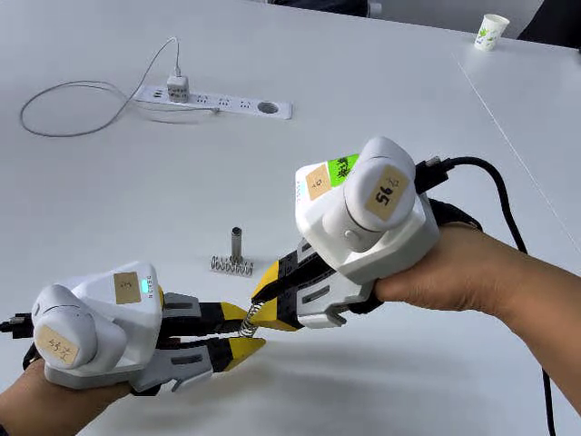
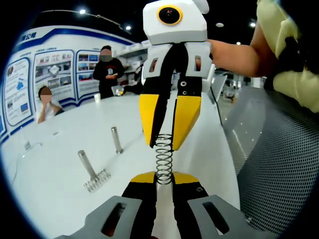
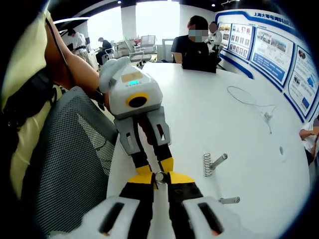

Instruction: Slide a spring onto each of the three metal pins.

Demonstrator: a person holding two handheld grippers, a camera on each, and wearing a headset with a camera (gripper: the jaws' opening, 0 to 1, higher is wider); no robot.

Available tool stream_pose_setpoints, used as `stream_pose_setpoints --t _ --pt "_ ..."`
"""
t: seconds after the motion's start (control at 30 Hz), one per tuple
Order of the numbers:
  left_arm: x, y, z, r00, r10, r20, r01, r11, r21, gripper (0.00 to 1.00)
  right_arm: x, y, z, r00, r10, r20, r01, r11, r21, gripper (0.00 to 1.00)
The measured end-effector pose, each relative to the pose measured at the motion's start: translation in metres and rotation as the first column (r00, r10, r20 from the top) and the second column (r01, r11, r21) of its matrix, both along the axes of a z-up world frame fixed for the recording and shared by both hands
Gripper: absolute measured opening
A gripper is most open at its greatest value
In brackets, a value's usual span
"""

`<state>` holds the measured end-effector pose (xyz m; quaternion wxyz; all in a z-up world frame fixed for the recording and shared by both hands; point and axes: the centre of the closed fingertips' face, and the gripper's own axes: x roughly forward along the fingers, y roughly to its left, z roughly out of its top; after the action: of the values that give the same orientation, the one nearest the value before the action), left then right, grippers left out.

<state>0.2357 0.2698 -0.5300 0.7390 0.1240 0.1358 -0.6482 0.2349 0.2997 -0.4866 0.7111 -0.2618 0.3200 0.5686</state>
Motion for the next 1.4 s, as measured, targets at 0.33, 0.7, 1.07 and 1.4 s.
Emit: stream_pose_setpoints --t 0.33,0.7,1.07,1.4 --pt "-0.0006 0.0014 0.0009 1.000 0.004 0.004 -0.004 1.000 0.000 0.11 -0.0001 0.0024 0.0009 1.000 -0.001 0.004 0.001 1.000 0.003 0.11" --pt "0.0021 0.0002 0.0032 1.000 0.013 0.009 -0.013 1.000 -0.004 0.11 0.0022 0.0016 0.0034 1.000 -0.012 0.010 0.012 1.000 0.012 0.11" --pt "0.0028 -0.0016 0.0026 1.000 0.013 0.010 -0.013 1.000 -0.004 0.11 0.0032 0.0035 0.0033 1.000 -0.011 0.012 0.010 1.000 0.019 0.11" --pt "0.0018 -0.0047 0.0054 1.000 0.010 0.005 -0.010 1.000 -0.013 0.11 0.0024 0.0100 0.0051 1.000 -0.006 0.021 0.006 0.999 0.038 0.11"
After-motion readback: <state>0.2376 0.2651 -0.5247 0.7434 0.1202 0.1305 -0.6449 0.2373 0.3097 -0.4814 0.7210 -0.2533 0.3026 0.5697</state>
